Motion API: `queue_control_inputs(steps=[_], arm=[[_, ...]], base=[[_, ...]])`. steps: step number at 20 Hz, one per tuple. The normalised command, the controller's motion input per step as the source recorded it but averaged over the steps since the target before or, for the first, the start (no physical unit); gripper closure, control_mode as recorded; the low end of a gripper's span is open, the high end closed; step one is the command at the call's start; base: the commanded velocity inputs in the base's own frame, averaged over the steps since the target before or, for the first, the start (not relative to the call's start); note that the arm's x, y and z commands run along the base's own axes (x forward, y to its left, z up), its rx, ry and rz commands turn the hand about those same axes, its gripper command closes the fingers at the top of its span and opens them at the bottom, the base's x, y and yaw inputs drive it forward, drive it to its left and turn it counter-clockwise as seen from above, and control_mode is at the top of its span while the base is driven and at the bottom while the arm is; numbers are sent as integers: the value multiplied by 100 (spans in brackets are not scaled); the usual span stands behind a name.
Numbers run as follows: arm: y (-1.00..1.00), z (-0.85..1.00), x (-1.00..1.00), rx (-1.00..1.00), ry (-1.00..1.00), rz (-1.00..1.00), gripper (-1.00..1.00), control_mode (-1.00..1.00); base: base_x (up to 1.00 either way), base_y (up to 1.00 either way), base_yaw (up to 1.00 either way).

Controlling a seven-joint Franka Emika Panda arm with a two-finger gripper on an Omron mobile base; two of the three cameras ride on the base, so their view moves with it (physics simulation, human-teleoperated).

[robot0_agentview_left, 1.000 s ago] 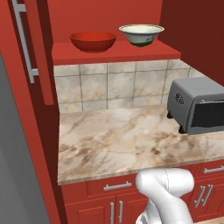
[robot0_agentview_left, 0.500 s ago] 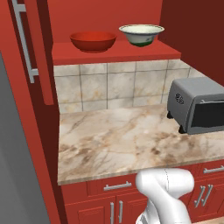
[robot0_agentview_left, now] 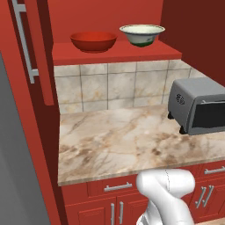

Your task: Open the cabinet. Pick the bowls from the counter and place them in the cabinet. Then close the cabinet.

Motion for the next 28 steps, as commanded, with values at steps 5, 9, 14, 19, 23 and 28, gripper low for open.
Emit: queue_control_inputs(steps=[5, 9, 14, 19, 23, 28], arm=[[-10, -7, 17, 0, 0, 8, -100, -100], [0, -9, 36, 0, 0, 4, -100, -100], [0, -3, 44, 0, -1, 3, -100, -100], [-26, 0, 28, 2, -6, 3, -100, -100], [-45, 0, 9, 5, -9, 6, -100, -100], [-21, 0, 26, 1, -6, 5, -100, -100]], base=[[0, 0, 0], [0, 0, 0], [0, 0, 0], [0, 0, 0], [0, 0, 0], [0, 0, 0]])
